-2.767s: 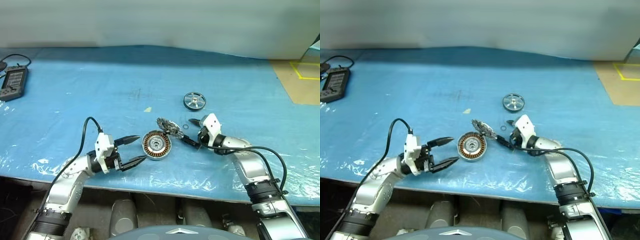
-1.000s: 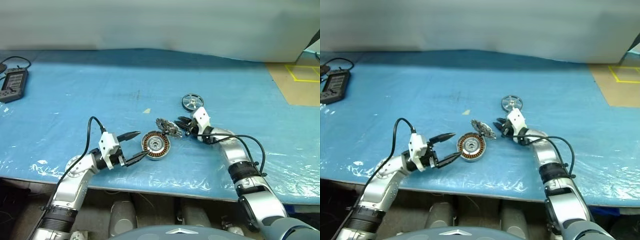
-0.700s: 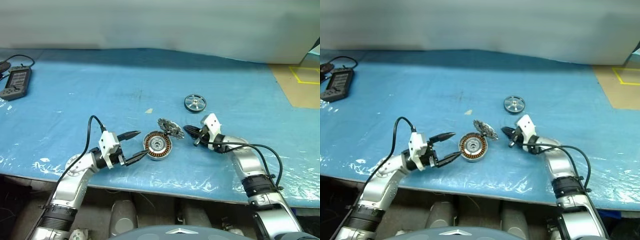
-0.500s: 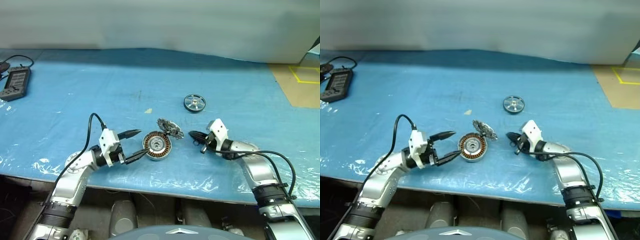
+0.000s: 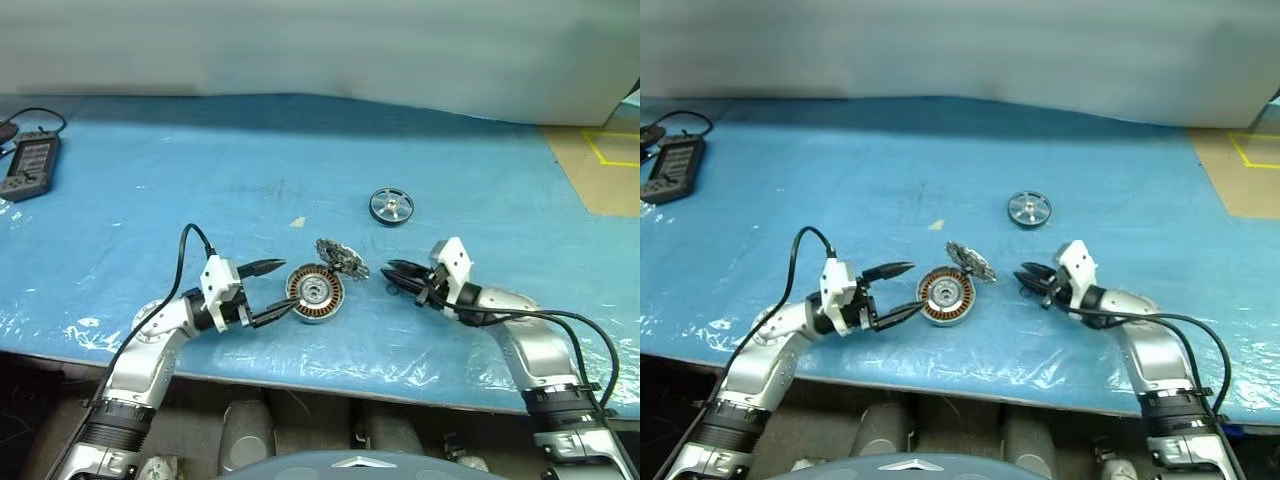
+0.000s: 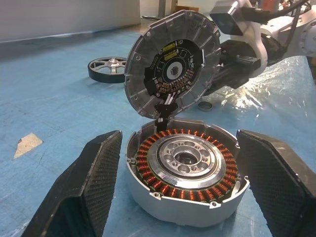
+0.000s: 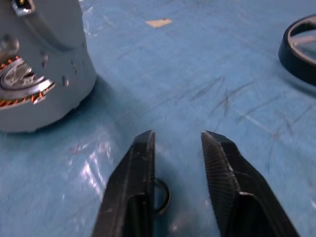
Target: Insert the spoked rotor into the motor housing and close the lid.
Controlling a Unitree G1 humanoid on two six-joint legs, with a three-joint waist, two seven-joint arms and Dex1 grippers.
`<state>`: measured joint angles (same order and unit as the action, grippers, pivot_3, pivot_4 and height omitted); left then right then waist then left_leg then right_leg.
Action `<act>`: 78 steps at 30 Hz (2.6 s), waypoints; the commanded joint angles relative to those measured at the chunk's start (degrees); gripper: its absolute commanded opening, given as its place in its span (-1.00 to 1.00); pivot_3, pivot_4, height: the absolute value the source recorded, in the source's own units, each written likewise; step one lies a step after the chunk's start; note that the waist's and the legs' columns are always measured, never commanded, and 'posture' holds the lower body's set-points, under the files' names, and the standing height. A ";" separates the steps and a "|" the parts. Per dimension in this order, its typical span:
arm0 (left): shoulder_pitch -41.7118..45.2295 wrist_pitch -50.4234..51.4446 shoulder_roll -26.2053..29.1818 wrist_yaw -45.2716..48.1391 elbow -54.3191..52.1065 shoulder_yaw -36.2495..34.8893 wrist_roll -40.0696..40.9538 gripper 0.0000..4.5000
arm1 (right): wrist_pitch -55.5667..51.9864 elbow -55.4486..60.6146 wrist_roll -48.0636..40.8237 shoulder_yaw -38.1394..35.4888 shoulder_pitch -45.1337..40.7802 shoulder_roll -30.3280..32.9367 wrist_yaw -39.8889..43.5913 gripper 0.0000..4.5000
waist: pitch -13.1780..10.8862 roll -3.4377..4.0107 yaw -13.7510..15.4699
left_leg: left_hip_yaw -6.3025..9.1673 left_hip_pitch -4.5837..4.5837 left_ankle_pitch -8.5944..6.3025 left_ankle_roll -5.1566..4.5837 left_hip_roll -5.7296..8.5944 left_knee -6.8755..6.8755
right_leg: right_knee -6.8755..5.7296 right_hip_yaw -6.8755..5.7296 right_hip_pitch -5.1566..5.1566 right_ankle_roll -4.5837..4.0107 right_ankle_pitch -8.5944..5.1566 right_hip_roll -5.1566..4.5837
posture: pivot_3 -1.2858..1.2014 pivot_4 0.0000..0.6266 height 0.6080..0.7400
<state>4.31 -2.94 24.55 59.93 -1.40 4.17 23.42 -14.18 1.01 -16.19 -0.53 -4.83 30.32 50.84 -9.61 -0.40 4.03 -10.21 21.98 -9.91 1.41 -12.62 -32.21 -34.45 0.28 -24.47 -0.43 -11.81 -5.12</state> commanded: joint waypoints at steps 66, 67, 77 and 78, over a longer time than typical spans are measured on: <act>-1.74 -5.28 1.29 1.84 2.51 -1.58 -1.73 0.73 | -4.92 4.60 -1.13 15.50 -17.03 -1.10 10.60 -0.75 | -0.02 0.04 -0.10 | 0.02 -0.13 -0.01 0.04 0.00 -0.07 | -0.26 0.00 0.05 -0.03 -0.09 -0.02 | 0.03 -0.52 1.00; -1.80 -5.17 1.29 1.68 2.24 -1.59 -1.71 0.73 | -4.18 3.37 -0.75 15.66 -17.36 -1.53 10.45 -0.75 | -0.02 0.04 -0.13 | 0.02 -0.13 -0.01 0.03 -0.01 -0.07 | -0.27 0.00 0.05 -0.03 -0.09 -0.01 | 0.03 -0.52 1.00; -2.32 -4.48 1.66 0.41 0.96 -1.58 -1.72 0.73 | 0.85 -1.36 3.30 17.60 -18.41 -5.17 9.50 -0.75 | -0.02 0.04 -0.15 | 0.01 -0.12 -0.01 0.04 -0.03 -0.08 | -0.27 -0.01 0.05 -0.06 -0.09 0.01 | 0.03 -0.52 1.00; -2.35 -4.46 1.72 0.38 0.96 -1.59 -1.72 0.73 | 0.95 -1.70 3.53 17.50 -18.84 -5.31 9.59 -0.75 | -0.02 0.04 -0.15 | 0.01 -0.13 -0.01 0.04 -0.03 -0.09 | -0.28 0.00 0.05 -0.06 -0.09 0.01 | 0.03 -0.52 1.00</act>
<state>2.13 -7.04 25.74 60.55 1.54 3.68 21.29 -14.61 -1.18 -12.82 17.17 -22.10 25.23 60.46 -9.63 -0.36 3.88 -10.20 21.85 -9.92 1.45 -12.65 -32.33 -34.74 0.29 -24.42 -0.48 -11.90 -5.12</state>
